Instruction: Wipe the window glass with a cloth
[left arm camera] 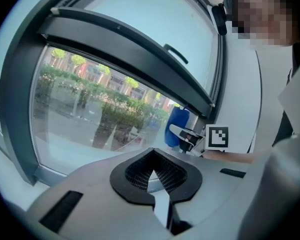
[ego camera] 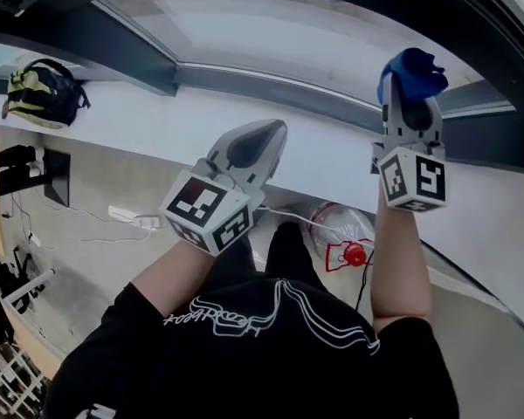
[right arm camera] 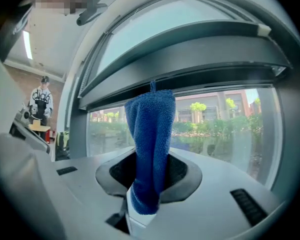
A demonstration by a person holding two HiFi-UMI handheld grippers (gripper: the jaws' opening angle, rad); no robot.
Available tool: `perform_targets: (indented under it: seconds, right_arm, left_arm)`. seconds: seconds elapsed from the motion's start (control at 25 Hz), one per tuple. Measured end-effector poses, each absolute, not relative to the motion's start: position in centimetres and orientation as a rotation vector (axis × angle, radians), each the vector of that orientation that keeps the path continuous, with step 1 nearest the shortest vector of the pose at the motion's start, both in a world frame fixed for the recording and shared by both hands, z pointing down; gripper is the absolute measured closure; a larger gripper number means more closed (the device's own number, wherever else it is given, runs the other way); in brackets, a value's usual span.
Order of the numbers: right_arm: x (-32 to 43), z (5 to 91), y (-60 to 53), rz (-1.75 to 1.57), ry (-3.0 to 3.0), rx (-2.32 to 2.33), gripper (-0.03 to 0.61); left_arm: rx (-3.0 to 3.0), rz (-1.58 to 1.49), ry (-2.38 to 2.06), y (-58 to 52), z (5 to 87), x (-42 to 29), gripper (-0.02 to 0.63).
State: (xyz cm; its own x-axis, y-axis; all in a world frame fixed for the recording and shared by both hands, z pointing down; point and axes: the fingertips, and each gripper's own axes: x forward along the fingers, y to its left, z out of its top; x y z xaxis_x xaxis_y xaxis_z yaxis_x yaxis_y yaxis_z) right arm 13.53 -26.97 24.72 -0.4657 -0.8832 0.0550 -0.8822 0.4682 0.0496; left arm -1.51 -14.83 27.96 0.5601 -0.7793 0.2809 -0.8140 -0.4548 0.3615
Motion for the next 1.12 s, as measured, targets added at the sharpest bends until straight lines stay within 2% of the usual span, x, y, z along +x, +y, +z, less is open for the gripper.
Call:
perform_targets:
  seconds: [0.4,0.72,0.92,1.12]
  right_arm:
    - [-11.9,26.5,-23.4,0.008,-2.841,1.176,0.485]
    - [-29.6,29.8,-22.5,0.040,-2.879,0.994,0.485]
    - [-37.1,32.6,-24.4,0.039,-2.834,0.971,0.485]
    - [-40.6,33.8,-27.1,0.076,-2.803,1.054,0.485]
  left_arm:
    - [2.130,0.044,-1.573,-11.9,29.6,-22.6,0.611]
    - [2.008,0.064,-1.708,-7.5,31.0,-36.9,0.611]
    - [1.921,0.062,-1.778,-5.0,32.1,-43.7,0.611]
    - [1.868,0.056,-1.808,-3.6,33.0,-47.2,0.611]
